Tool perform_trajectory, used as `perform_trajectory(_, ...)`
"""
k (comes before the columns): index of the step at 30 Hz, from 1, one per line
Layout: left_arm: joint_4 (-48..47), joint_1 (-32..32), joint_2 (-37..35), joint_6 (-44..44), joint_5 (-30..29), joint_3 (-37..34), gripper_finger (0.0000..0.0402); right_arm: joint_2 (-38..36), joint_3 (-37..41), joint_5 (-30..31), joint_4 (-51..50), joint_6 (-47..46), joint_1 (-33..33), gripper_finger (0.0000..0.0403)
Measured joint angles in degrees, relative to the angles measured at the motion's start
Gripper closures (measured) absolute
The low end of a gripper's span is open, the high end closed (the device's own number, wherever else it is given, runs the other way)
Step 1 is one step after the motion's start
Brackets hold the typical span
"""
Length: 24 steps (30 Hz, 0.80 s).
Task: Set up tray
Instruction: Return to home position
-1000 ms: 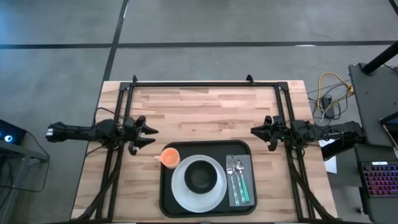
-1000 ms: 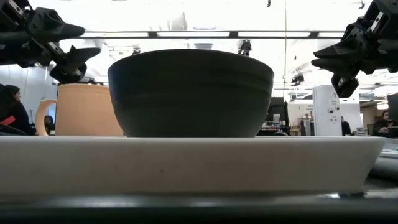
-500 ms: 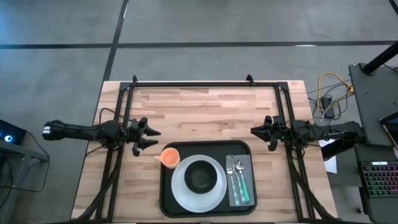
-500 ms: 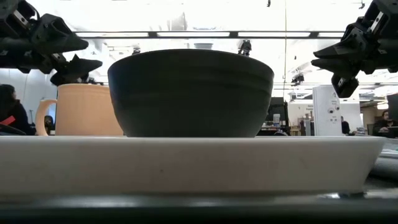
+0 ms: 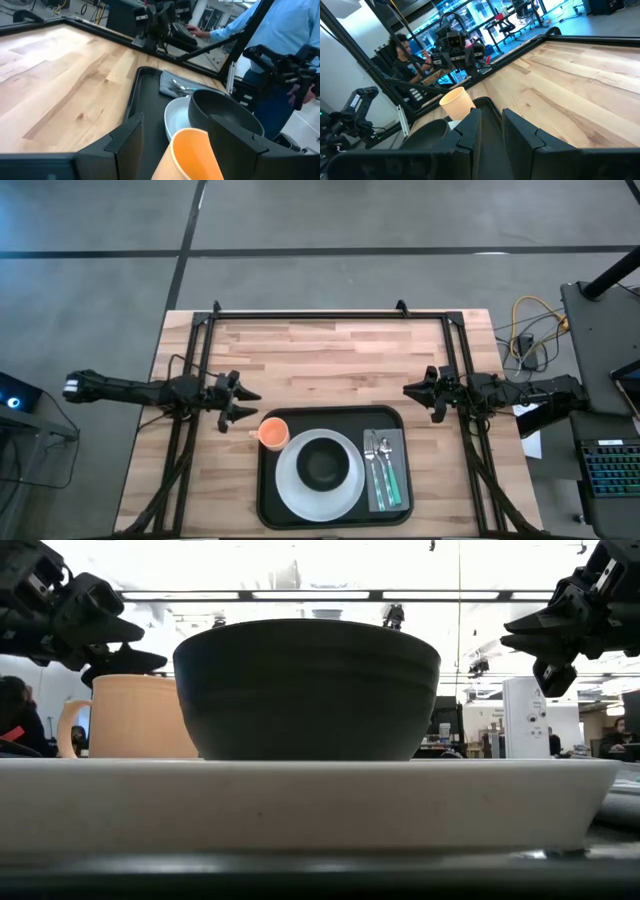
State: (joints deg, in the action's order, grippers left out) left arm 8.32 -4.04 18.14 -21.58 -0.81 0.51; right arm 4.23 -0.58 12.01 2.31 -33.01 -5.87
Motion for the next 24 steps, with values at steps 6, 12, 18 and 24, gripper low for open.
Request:
perform_trajectory(6, 0.02, -0.01, 1.80, 0.00, 0.01, 0.00, 0.0202, 0.00, 0.00, 0.00, 0.00, 0.00, 0.00, 0.0335)
perform_trajectory(12, 0.02, 0.01, 3.27, 0.00, 0.01, 0.00, 0.0203, -0.02, 0.00, 0.00, 0.00, 0.00, 0.00, 0.0335)
perform_trajectory(18, 0.02, 0.00, 4.43, -0.01, 0.01, 0.00, 0.0203, 0.00, 0.00, 0.00, 0.00, 0.00, 0.00, 0.0335)
perform_trajectory(24, 0.00, -0.01, 4.54, 0.00, 0.01, 0.00, 0.0203, -0.01, 0.00, 0.02, 0.00, 0.00, 0.01, 0.0335)
